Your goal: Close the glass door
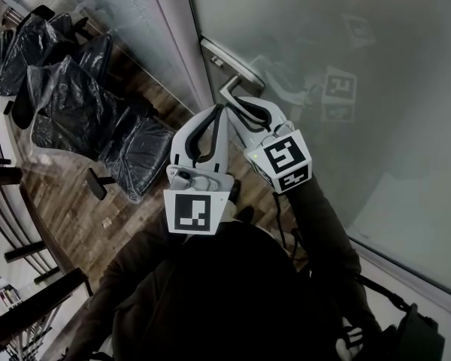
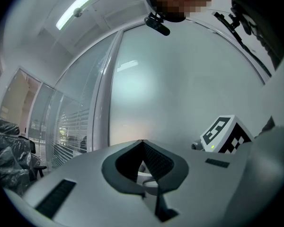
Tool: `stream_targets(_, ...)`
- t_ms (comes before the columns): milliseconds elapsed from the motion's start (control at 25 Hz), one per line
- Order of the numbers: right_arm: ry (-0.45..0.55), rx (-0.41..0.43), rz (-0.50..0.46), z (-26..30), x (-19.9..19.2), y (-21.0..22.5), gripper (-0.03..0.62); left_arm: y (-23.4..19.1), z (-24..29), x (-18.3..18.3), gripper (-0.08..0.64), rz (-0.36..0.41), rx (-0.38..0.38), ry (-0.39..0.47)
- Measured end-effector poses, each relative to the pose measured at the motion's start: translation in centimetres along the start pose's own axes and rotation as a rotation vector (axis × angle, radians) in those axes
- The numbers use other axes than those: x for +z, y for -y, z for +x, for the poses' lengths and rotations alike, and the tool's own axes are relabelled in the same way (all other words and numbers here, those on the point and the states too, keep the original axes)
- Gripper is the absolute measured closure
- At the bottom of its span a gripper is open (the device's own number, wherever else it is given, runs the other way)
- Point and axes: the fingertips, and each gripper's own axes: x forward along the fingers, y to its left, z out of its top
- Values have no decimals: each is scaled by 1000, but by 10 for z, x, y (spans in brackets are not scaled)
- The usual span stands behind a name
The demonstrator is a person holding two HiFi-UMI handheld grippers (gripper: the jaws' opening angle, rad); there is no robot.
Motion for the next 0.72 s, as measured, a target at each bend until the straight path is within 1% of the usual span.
stream_targets(320, -12, -41, -67, -9, 5, 0, 529, 2, 4, 5, 563, 9, -6, 11)
stream_targets(600, 29, -24, -132, -20, 17, -3, 529, 2, 2, 12, 565, 22, -2, 25)
stream_targets(720, 54, -42, -149, -26, 23, -1, 529, 2, 0, 11, 563, 24, 4, 29)
